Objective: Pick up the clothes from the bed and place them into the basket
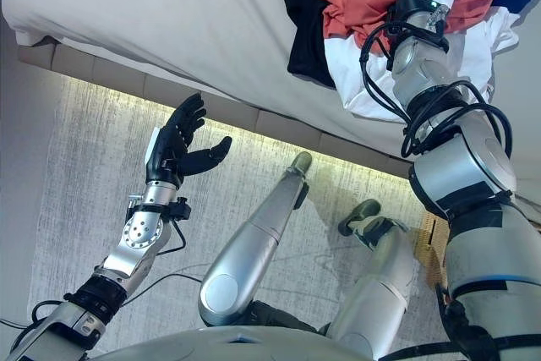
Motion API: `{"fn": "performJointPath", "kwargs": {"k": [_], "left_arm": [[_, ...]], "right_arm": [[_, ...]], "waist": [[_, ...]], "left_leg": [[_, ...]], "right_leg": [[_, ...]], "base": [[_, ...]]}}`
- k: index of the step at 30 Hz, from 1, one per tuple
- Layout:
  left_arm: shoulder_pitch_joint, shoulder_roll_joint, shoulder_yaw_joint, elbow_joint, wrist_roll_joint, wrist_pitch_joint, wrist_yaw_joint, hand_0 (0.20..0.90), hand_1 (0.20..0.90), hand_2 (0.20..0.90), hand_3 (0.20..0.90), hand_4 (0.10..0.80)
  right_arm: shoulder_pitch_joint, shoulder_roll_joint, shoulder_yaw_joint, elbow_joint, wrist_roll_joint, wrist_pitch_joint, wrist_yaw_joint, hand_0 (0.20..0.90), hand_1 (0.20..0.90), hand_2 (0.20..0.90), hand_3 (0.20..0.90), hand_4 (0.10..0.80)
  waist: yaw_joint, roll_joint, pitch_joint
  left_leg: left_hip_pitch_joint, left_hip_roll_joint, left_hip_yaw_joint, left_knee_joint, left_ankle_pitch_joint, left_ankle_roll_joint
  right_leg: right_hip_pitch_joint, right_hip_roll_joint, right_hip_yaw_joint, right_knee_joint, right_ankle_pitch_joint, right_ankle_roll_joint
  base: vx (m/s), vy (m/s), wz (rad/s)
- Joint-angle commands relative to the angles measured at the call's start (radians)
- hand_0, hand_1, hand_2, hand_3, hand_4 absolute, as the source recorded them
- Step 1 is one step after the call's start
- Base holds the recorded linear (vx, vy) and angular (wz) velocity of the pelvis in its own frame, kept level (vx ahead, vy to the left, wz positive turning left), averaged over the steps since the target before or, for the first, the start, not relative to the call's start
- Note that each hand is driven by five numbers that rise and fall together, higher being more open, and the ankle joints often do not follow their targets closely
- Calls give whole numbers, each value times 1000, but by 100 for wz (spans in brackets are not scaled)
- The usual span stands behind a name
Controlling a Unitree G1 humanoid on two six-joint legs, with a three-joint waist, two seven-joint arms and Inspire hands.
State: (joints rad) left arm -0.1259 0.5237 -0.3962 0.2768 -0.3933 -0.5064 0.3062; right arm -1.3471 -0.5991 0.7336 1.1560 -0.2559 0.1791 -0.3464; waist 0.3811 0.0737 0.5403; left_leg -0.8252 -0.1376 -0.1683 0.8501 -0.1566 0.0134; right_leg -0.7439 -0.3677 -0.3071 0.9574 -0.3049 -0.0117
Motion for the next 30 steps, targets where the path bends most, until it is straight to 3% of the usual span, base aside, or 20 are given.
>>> {"fn": "performJointPath", "kwargs": {"k": [1,13,17,18,22,24,30], "left_arm": [[3,38,39,-109,8,-113,-6,900,900,900,900,800],[-43,32,46,-95,35,-43,20,900,900,900,900,800],[-44,24,43,-70,54,21,25,900,900,900,900,800],[-39,18,45,-51,64,70,38,900,900,900,900,800],[-21,20,43,15,69,196,-11,900,900,900,900,800],[-14,25,31,31,58,223,-27,900,900,900,900,800],[30,23,0,89,61,262,-42,900,900,900,900,800]], "right_arm": [[-82,-53,44,-35,-23,8,-84,300,300,300,200,100],[-55,-94,13,-73,18,-23,-141,300,300,300,200,100],[-28,-117,-12,-113,40,-41,-165,300,300,300,200,100],[-10,-131,-34,-153,65,-44,-168,300,300,300,200,100],[14,-194,-70,-241,105,-65,-192,300,300,300,200,100],[21,-228,-77,-288,120,-58,-177,300,300,300,200,100],[79,-374,-129,-405,197,-131,-141,300,300,300,200,100]], "waist": [[20,19,-20],[-25,-16,-26],[-44,-40,-71],[-61,-56,-100],[-109,-85,-177],[-135,-91,-213],[-235,-111,-348]], "left_leg": [[81,-2,65,-12,-85,59],[344,57,102,-183,-67,53],[430,82,115,-243,-69,50],[487,99,126,-296,-62,46],[621,140,168,-443,-27,19],[657,154,191,-505,11,12],[823,199,255,-729,89,-28]], "right_leg": [[124,83,-23,55,-41,-21],[359,62,1,-143,20,14],[436,60,3,-225,61,27],[484,61,6,-285,87,37],[619,103,27,-483,128,54],[657,115,30,-568,164,50],[762,169,80,-790,247,88]], "base": [[0,0,0],[-1,6,-20],[40,32,-17],[99,54,-25],[86,40,-40],[26,47,-29],[97,51,-31]]}}
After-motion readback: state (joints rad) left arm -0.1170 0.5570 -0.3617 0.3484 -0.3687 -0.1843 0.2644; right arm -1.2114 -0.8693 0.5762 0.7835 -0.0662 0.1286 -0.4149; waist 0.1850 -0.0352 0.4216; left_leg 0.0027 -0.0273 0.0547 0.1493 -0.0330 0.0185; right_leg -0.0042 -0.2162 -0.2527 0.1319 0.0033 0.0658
